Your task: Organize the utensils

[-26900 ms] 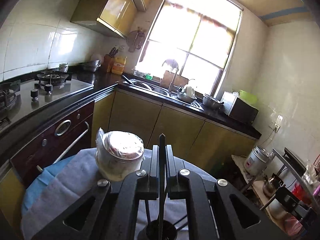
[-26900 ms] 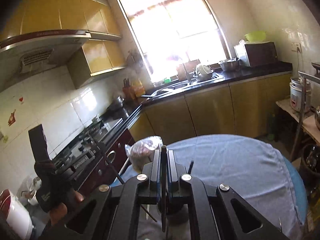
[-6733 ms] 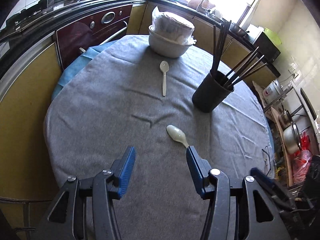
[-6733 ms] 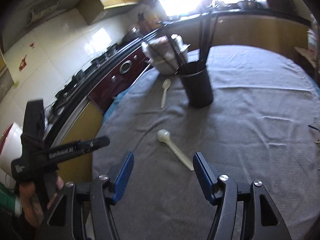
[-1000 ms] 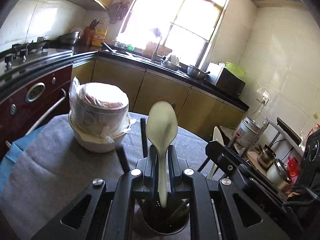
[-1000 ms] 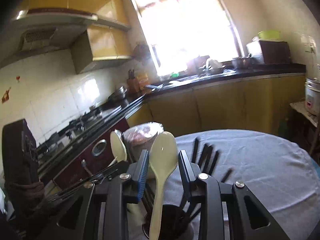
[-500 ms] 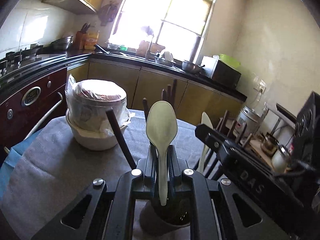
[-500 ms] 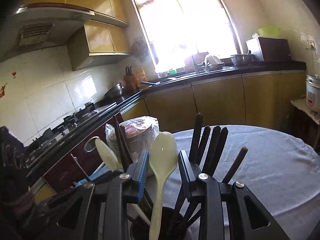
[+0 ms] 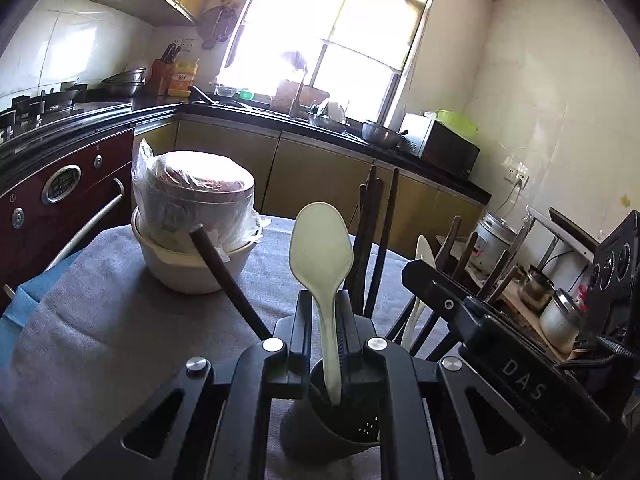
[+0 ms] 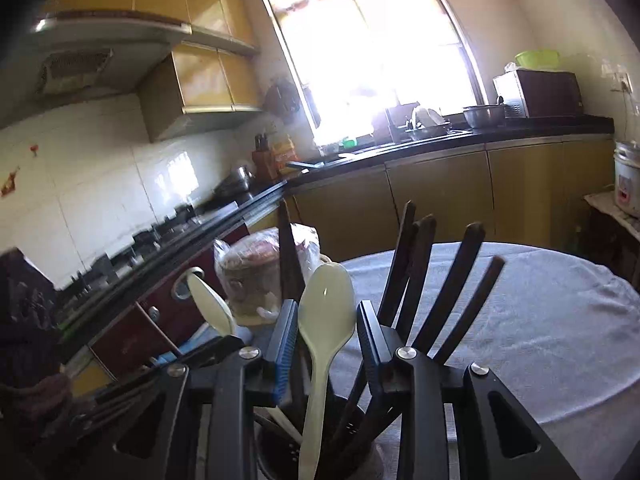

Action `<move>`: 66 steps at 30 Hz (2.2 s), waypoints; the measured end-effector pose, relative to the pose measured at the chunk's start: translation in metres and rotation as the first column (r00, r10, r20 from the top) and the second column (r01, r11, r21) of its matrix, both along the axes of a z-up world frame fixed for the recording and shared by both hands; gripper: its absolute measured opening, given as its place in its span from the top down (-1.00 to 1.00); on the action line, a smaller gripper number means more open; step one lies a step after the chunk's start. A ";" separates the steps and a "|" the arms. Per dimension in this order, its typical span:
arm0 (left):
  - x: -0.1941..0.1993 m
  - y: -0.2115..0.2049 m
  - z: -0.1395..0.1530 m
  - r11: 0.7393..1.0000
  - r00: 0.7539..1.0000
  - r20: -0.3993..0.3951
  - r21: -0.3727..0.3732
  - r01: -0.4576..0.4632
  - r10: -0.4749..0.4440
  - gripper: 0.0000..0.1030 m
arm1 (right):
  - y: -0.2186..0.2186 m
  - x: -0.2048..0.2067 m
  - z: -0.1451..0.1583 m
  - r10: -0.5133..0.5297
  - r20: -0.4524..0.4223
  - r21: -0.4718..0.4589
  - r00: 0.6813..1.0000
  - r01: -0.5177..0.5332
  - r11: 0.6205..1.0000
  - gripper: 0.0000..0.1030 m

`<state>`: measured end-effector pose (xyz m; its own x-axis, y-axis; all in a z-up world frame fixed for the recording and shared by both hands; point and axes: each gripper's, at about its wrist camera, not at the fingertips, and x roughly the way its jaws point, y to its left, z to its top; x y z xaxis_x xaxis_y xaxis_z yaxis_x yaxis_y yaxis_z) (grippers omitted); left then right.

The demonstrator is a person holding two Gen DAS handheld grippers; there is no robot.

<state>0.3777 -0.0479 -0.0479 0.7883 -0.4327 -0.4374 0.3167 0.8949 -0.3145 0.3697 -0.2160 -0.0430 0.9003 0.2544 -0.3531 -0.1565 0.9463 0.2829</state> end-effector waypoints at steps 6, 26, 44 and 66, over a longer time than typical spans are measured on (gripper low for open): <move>-0.007 -0.004 -0.004 0.999 0.999 0.017 0.033 0.038 -0.038 0.77 | 0.004 -0.007 -0.007 0.021 -0.008 -0.032 1.000 -0.022 0.999 0.37; -0.019 0.006 -0.009 0.996 0.997 -0.013 0.056 0.075 -0.074 0.78 | -0.012 -0.036 -0.017 0.054 -0.052 0.064 0.997 -0.051 0.997 0.34; -0.174 0.036 0.034 0.987 0.999 -0.039 0.163 -0.012 0.019 -0.38 | -0.015 -0.163 0.025 0.051 -0.228 0.190 0.972 -0.007 0.982 -0.14; -0.284 0.033 0.088 0.939 0.988 0.012 0.309 -0.153 0.157 -0.63 | 0.003 -0.294 0.076 -0.042 -0.240 0.012 0.970 0.046 0.999 -0.16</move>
<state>0.0934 -0.0147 0.0397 0.8282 -0.1478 -0.5406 0.1640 0.9863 -0.0184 0.0757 -0.2126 0.0331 0.8004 0.2244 -0.5559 -0.0405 0.9454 0.3233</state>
